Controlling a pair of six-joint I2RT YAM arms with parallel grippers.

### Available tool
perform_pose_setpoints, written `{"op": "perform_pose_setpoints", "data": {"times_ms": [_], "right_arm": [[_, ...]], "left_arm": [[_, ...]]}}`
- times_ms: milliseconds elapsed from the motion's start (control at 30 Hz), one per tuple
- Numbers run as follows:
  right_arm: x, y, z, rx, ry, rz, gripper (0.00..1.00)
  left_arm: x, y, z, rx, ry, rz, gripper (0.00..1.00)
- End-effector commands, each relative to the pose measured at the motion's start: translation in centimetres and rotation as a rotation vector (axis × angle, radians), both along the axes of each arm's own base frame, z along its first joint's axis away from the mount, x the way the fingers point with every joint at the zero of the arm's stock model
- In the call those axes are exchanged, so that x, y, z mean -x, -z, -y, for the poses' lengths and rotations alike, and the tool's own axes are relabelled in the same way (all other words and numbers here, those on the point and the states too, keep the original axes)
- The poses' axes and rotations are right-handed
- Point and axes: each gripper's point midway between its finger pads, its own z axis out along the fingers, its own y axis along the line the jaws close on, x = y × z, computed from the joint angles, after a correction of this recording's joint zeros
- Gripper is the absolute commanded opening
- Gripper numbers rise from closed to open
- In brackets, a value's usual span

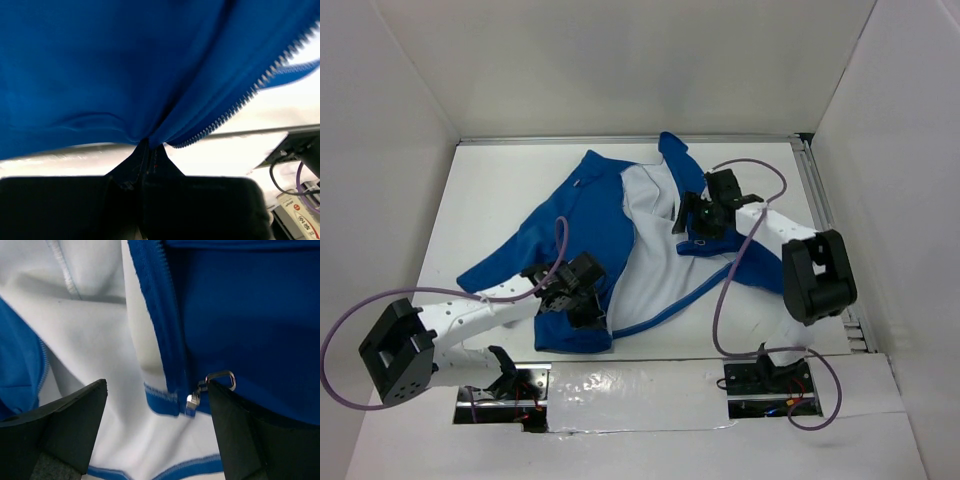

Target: Zip up the jacket

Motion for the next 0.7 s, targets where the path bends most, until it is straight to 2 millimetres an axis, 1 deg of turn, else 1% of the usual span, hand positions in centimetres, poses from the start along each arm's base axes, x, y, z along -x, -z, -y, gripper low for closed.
{"op": "perform_pose_setpoints", "data": {"times_ms": [0,33,67,100,133,200,233,267,300,333,367,400,433,467,500,533,567,600,633,667], "right_arm": [[-1.7,-0.6,-1.5,-0.043,-0.083,0.027,0.86],[-1.6,0.4,-1.5,-0.035,-0.084,-0.004,0.83],[-1.7,0.7,-1.4,-0.027,-0.072,-0.013,0.8],[-1.5,1.0,-1.4,-0.02,-0.073,-0.025,0.74],[-1.1,1.5,-1.2,-0.013,-0.068,-0.038,0.54],[-0.6,1.6,-0.8,-0.003,-0.057,-0.035,0.24],[0.5,1.4,-0.5,0.005,-0.042,-0.042,0.0],[1.1,1.0,0.0,0.023,-0.029,-0.041,0.0],[1.5,-0.6,1.0,0.073,0.005,0.004,0.0],[3.9,-0.1,1.5,0.128,0.015,-0.038,0.0],[5.0,-0.9,1.8,0.163,0.024,-0.032,0.0],[6.6,-2.4,3.9,0.27,0.079,-0.003,0.0],[8.3,-3.0,3.5,0.299,0.08,-0.002,0.0],[9.6,-3.8,4.0,0.334,0.092,0.002,0.0],[11.3,-5.4,6.1,0.425,0.149,0.017,0.0],[12.4,-6.2,5.5,0.44,0.159,0.03,0.0],[13.2,-7.0,5.6,0.466,0.168,0.036,0.0],[14.5,-8.0,6.1,0.516,0.166,0.011,0.0],[14.6,-8.6,6.3,0.565,0.18,0.033,0.0],[15.4,-8.8,4.8,0.578,0.149,0.045,0.0]], "left_arm": [[-0.5,0.1,0.2,0.084,0.026,0.02,0.0],[-0.4,0.2,0.0,0.09,0.02,0.009,0.0],[-0.4,0.5,-0.2,0.087,0.017,0.004,0.0],[-0.5,0.7,-0.4,0.078,0.005,-0.001,0.0],[-0.5,0.9,-0.6,0.069,0.0,-0.004,0.0],[-0.8,1.1,-0.8,0.059,-0.005,-0.001,0.0],[-0.9,1.2,-0.7,0.063,0.003,-0.001,0.0],[-1.2,0.9,-0.5,0.073,0.016,0.013,0.0],[-1.7,0.8,-0.2,0.086,0.02,0.024,0.0],[-2.0,0.8,-0.1,0.09,0.025,0.032,0.0],[-2.2,0.7,0.1,0.094,0.031,0.042,0.0],[-2.8,0.8,0.3,0.095,0.036,0.056,0.0],[-3.0,0.8,0.4,0.097,0.041,0.06,0.0],[-3.3,0.8,0.4,0.098,0.04,0.058,0.0],[-3.2,1.0,0.3,0.085,0.036,0.037,0.0],[-3.0,1.0,0.4,0.082,0.037,0.028,0.0],[-2.9,1.1,0.4,0.081,0.036,0.02,0.0],[-2.7,1.2,0.4,0.085,0.037,0.012,0.0],[-2.6,1.4,0.3,0.085,0.037,0.008,0.0],[-2.4,1.2,0.3,0.099,0.031,-0.001,0.0]]}}
